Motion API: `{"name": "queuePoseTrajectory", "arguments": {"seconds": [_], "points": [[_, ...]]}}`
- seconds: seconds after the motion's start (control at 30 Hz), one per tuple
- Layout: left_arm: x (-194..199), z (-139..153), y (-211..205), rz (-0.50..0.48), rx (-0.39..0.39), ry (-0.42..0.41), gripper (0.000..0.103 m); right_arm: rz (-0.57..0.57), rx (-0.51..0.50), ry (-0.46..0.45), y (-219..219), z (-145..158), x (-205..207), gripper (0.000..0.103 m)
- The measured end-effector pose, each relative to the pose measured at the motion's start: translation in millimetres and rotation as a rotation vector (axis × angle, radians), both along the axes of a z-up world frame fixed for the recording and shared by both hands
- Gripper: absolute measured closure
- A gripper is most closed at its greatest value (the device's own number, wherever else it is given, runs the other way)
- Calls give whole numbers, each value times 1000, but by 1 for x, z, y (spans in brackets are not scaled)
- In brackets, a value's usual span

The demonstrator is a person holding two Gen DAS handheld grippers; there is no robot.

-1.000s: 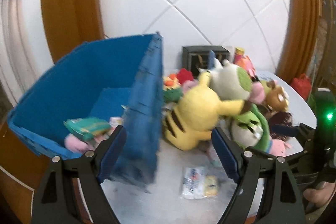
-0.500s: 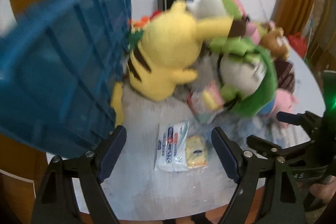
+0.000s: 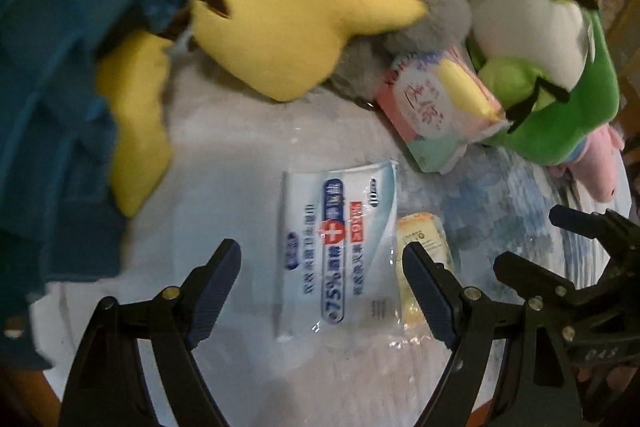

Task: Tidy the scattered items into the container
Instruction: 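Grasp the white wipes pack with the left tool while the right grasps the yellow pack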

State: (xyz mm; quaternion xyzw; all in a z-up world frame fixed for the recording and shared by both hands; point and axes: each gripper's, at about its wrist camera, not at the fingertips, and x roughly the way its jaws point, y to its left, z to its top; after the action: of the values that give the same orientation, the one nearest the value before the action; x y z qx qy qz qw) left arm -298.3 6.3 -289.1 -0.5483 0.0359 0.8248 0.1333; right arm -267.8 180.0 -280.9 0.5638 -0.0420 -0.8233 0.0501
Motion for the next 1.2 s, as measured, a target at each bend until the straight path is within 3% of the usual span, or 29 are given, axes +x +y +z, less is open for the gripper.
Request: {"name": "queuePoseTrajectory", "arguments": {"seconds": [0.07,0.17,0.33,0.43,0.47,0.57,0.67,0.73,0.8,0.87,1.2], "points": [[-2,-10,3,-6,-29,-3,20,-9,3,-7,1,-4,1,0],[0,-20,-8,23,-57,-13,44,-21,-4,-22,4,-9,2,0],[8,-20,-29,57,-72,0,44,6,-46,-19,-4,-8,3,1],[11,-20,-33,65,-73,-5,42,55,-54,-17,-22,-8,1,11],[12,-22,-32,62,-93,-11,38,72,-55,-19,-29,-9,1,16],[18,-24,-32,60,-111,8,33,110,-47,-30,-46,-14,2,17],[27,-24,-33,60,-75,15,42,139,-33,-42,-58,-19,4,18],[36,-23,-31,58,-78,24,44,164,3,-33,-64,-19,6,26],[43,-23,-27,51,-80,27,45,179,4,-28,-62,-18,12,57],[52,-22,-22,39,-78,26,45,185,-11,-30,-59,-14,15,69],[83,-14,-5,5,-70,21,47,122,12,-26,-18,2,38,80]]}}
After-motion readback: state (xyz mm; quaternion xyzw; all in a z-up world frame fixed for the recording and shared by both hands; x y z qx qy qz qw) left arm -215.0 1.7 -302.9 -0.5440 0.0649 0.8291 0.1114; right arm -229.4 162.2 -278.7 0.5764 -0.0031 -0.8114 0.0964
